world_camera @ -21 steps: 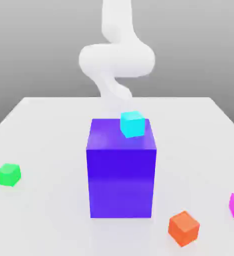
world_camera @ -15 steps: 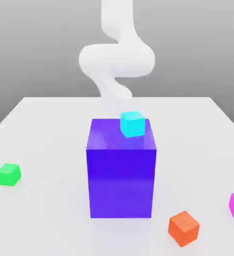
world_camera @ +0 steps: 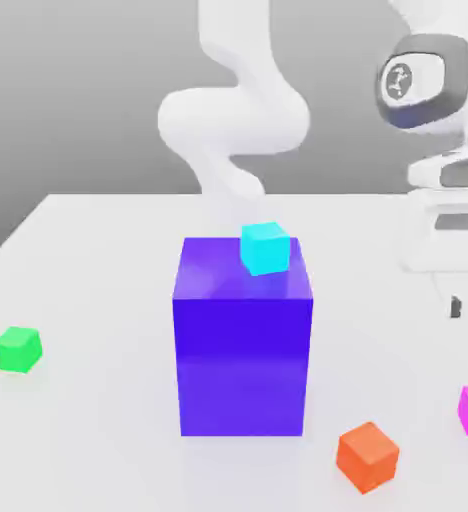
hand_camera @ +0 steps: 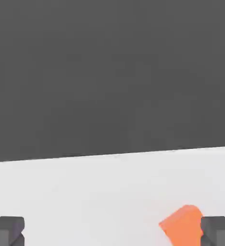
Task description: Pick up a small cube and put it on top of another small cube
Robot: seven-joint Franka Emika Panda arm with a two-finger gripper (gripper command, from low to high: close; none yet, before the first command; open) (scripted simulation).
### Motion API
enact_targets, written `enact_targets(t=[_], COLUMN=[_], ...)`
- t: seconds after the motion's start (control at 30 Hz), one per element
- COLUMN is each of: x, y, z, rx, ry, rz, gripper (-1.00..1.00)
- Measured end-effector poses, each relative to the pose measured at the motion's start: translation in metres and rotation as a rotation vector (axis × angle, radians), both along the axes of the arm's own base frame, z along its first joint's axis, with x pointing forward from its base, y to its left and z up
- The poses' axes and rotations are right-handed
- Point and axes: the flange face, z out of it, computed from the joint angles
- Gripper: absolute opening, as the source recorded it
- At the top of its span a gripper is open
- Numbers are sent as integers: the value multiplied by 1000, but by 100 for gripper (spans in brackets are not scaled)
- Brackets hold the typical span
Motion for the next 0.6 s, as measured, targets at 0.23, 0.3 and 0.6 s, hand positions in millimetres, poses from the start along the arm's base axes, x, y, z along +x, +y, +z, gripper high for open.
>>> enact_targets(t=[0.23, 0.3, 0.6], x=[-64, -68, -71], y=[54, 57, 57], z=[-117, -144, -184], rx=[-13, -12, -13], ry=[174, 184, 187], rz=[-27, -28, -27], gripper=[0, 0, -100])
